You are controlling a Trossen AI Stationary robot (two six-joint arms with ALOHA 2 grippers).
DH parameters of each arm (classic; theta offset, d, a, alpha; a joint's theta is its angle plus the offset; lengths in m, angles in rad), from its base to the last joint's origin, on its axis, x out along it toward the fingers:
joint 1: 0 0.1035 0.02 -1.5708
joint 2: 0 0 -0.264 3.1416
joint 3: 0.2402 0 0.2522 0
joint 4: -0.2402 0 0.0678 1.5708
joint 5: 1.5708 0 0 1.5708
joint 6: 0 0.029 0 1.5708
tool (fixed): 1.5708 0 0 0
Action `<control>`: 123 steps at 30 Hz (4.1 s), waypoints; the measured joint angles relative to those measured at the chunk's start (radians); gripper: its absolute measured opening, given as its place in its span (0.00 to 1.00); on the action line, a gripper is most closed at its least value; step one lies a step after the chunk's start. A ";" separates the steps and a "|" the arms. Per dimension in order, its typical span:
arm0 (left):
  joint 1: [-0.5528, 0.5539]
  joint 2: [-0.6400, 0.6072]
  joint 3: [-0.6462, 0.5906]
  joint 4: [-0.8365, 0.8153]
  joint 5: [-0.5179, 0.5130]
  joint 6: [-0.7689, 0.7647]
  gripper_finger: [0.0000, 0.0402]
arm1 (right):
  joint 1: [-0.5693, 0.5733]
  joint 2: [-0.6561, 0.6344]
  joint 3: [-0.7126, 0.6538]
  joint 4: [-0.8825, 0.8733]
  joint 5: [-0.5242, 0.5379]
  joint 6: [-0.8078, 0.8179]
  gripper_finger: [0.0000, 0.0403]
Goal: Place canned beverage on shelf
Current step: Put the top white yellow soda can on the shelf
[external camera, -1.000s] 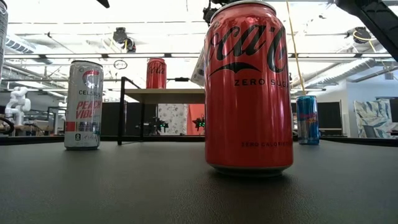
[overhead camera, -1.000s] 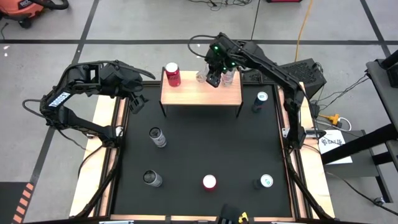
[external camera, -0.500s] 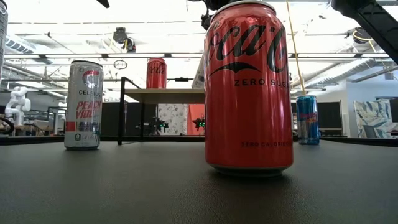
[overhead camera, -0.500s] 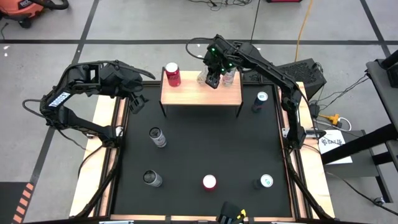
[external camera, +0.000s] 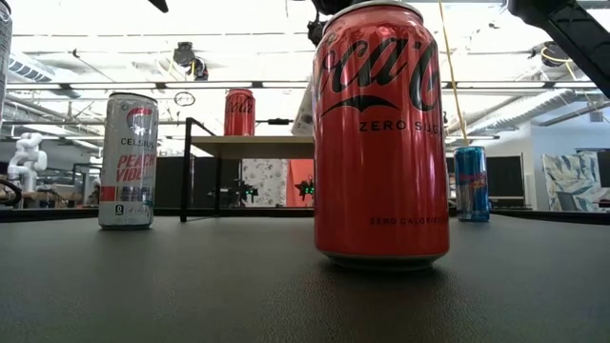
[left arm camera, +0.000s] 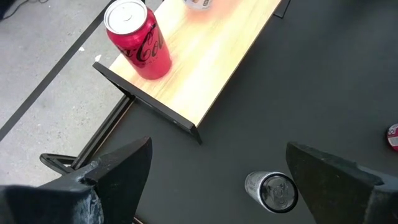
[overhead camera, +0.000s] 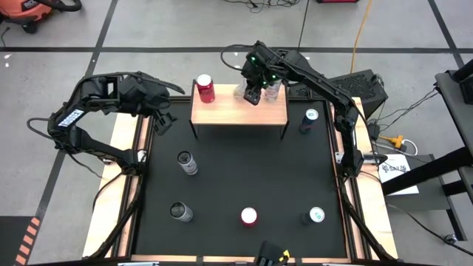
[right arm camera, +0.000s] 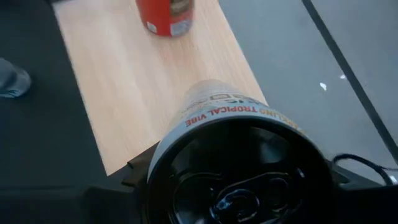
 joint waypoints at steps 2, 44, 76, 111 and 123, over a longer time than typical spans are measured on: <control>0.000 0.000 0.000 0.000 0.000 0.000 0.93 | 0.000 0.000 0.000 0.006 -0.029 0.000 0.57; 0.000 0.000 0.000 0.000 0.000 0.020 0.93 | 0.003 0.039 0.001 -0.019 0.042 -0.044 0.59; 0.000 0.044 0.001 0.002 0.000 0.028 0.93 | 0.005 0.026 -0.001 -0.015 0.012 -0.027 0.59; 0.000 0.044 0.000 -0.002 0.000 0.027 0.93 | 0.006 0.026 -0.001 -0.015 0.012 -0.031 0.64; 0.000 0.044 0.000 -0.005 0.000 0.028 0.93 | 0.006 0.026 -0.001 0.011 0.012 -0.039 0.77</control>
